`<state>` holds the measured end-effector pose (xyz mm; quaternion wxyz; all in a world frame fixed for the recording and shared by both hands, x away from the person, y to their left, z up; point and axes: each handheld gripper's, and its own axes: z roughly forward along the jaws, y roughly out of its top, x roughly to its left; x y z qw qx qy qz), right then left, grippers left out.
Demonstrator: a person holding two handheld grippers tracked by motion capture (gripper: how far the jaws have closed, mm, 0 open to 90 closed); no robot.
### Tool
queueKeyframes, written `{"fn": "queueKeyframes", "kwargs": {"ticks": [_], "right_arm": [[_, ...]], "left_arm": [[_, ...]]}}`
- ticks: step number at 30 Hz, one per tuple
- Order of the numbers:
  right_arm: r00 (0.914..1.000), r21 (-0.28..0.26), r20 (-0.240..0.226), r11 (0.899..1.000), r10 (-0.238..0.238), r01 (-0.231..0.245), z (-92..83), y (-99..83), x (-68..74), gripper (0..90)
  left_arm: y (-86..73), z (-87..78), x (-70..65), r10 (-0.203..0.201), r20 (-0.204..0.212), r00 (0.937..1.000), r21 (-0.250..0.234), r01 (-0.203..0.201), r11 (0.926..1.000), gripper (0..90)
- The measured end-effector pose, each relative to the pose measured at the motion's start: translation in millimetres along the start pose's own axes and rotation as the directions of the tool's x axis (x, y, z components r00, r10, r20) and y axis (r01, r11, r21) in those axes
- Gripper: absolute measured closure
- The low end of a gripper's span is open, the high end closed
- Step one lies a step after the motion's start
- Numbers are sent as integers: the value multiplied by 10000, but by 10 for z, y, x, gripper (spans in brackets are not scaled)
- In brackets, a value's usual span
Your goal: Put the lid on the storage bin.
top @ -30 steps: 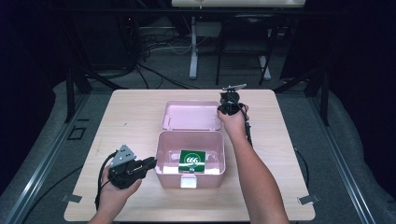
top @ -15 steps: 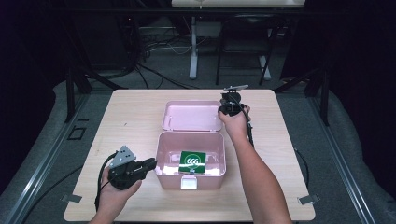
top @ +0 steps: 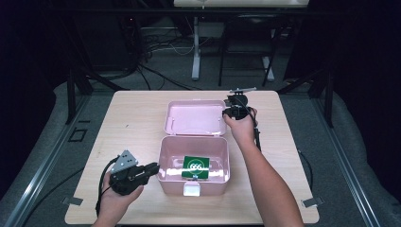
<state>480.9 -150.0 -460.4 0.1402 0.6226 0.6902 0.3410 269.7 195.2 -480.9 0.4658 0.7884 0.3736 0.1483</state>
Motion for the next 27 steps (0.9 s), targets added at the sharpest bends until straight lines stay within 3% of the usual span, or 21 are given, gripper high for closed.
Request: {"fn": "queueKeyframes", "kwargs": {"ticks": [15, 27], "right_arm": [[9987, -873, 29, 9949, -512, 512, -279, 26, 76, 856], [9952, -1598, 33, 9824, -976, 968, -462, -13, 118, 863]], "left_arm": [[-4, 9, -1, -14, -42, 10000, -54, 14, 10000, 802], [-5, 12, -3, -39, -60, 10000, -71, 38, 10000, 801]]}}
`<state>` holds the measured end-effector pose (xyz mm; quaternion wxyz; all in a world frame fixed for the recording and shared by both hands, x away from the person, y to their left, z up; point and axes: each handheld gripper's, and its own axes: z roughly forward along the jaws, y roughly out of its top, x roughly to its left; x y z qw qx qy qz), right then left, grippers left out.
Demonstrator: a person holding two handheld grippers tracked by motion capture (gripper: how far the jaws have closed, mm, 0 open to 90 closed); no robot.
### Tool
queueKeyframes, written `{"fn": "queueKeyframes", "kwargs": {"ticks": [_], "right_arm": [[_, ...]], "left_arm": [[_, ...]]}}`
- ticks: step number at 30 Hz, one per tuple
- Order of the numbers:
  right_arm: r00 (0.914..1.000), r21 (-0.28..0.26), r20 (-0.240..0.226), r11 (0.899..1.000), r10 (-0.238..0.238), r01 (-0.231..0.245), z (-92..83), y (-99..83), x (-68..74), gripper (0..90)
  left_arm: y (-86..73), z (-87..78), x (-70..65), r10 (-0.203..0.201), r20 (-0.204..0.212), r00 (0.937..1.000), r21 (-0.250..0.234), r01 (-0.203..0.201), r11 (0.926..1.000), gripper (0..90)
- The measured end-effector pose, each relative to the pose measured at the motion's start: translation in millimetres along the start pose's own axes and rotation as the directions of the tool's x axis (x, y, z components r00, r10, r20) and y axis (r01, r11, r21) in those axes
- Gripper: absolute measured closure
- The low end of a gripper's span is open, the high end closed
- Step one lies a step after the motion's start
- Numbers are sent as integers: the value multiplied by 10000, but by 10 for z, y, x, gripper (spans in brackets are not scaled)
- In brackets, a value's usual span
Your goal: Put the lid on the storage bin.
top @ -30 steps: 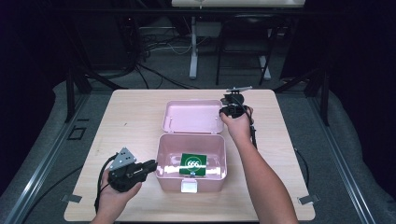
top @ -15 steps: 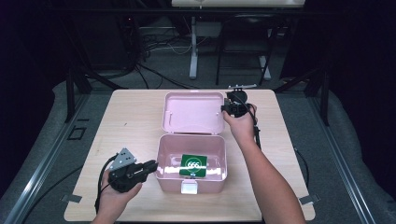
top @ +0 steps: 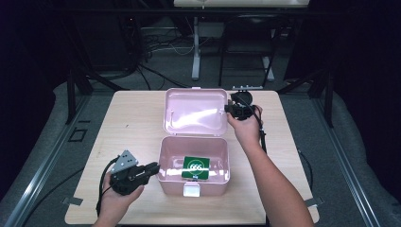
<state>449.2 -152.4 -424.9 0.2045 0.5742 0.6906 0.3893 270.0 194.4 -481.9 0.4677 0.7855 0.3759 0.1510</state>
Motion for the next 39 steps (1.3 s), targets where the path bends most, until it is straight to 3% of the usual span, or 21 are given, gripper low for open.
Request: {"fn": "queueKeyframes", "kwargs": {"ticks": [11, 23, 39], "right_arm": [[9995, -686, -294, 9976, -89, 69, -202, -43, 36, 872], [9979, -1120, -370, 9925, -528, 484, -379, -95, 83, 875], [9952, -1714, -656, 9834, -719, 598, -566, -223, 103, 878]], "left_arm": [[-1, 2, -1, -34, -12, 10000, 5, 34, 10000, 800], [-1, 7, -3, -65, -35, 10000, -10, 65, 10000, 797], [-1, 8, -4, -87, -66, 9999, -6, 87, 10000, 797]]}}
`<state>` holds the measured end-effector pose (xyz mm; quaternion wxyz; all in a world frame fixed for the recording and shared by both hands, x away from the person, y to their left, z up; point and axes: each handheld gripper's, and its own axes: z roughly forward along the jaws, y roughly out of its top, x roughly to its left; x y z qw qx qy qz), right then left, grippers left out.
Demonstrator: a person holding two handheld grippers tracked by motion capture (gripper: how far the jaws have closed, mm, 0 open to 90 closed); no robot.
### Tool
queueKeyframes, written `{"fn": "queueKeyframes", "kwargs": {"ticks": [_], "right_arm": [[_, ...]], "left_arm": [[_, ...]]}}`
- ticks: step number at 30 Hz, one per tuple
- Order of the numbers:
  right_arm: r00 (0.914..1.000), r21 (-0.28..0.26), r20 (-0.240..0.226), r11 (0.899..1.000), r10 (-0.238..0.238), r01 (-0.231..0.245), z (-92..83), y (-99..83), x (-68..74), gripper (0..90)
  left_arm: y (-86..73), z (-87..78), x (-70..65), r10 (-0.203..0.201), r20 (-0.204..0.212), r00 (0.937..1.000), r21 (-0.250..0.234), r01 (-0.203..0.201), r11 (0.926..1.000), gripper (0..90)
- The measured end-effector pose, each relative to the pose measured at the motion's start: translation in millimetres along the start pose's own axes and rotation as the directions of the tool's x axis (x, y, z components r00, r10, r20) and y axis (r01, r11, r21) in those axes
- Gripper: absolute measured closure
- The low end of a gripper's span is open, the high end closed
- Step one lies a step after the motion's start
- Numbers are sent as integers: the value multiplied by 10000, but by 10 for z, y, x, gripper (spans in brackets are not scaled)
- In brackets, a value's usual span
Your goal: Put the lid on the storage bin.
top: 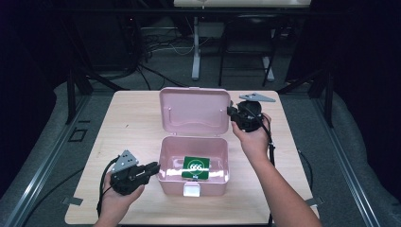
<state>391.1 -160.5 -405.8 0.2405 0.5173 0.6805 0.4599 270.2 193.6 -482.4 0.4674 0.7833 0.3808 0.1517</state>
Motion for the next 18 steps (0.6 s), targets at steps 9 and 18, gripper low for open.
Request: {"fn": "queueKeyframes", "kwargs": {"ticks": [9, 18], "right_arm": [[9992, -290, 153, 9988, -379, 383, -96, -57, 60, 877], [9980, -642, 227, 9961, -596, 610, -196, -143, 104, 877]], "left_arm": [[-2, -2, 0, -36, -13, 10000, 3, 36, 10000, 797], [-3, -2, -2, -64, -45, 10000, -6, 64, 10000, 798]]}}
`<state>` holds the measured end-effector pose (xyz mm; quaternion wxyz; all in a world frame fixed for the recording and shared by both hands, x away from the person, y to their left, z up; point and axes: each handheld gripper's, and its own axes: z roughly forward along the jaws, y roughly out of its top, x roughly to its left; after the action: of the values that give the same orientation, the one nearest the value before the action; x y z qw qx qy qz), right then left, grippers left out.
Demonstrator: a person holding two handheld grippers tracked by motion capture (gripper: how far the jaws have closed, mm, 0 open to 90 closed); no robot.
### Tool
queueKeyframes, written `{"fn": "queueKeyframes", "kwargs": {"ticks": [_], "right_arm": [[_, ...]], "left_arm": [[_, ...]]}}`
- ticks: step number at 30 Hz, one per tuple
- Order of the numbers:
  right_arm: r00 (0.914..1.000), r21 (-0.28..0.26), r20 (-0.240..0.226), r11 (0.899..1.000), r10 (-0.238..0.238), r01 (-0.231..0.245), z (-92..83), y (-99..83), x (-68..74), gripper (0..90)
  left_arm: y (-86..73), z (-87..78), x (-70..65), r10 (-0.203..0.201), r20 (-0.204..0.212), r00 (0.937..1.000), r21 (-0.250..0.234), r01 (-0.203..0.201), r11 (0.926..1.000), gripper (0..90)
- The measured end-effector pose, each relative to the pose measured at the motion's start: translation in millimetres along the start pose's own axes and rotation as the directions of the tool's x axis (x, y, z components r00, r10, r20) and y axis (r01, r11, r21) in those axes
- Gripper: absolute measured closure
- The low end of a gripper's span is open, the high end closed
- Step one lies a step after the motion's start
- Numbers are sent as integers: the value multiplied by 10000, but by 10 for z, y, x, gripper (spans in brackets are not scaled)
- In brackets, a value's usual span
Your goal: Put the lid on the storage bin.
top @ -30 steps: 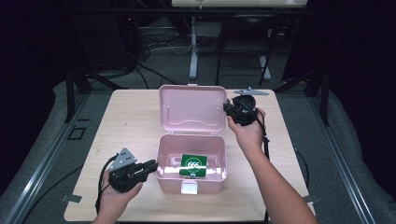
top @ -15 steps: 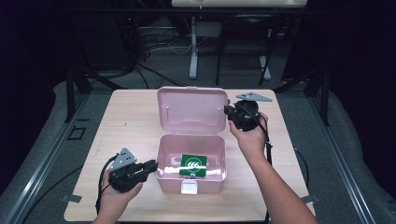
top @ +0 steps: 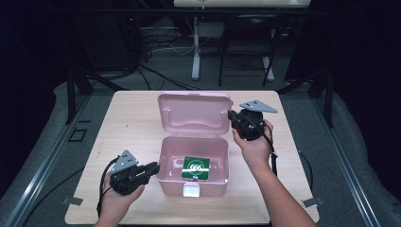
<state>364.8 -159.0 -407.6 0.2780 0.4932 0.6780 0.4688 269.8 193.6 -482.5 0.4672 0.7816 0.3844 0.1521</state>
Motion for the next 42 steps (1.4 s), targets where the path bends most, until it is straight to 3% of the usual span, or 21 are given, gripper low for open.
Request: {"fn": "queueKeyframes", "kwargs": {"ticks": [14, 22, 25, 32, 42], "right_arm": [[9985, -632, 235, 9967, -497, 511, -139, -137, 115, 876], [9999, -934, -112, 9956, -75, 64, -209, -227, 102, 864], [9998, -980, -155, 9951, -130, 114, -224, -235, 106, 863], [9996, -1061, -275, 9943, -68, 39, -254, -271, 99, 863], [9995, -1079, -287, 9941, -102, 71, -285, -296, 113, 863]], "left_arm": [[-11, -23, -25, -5, 49, 10000, 77, 5, 10000, 792], [-4, -31, -7, -111, 197, 9997, 154, 108, 9998, 787], [12, -22, 14, -247, 289, 9993, 78, 245, 9997, 774], [93, -14, 50, -250, 74, 9997, -183, 251, 9995, 693], [376, -72, 104, 4, -164, 9999, -642, -15, 9979, 695]]}}
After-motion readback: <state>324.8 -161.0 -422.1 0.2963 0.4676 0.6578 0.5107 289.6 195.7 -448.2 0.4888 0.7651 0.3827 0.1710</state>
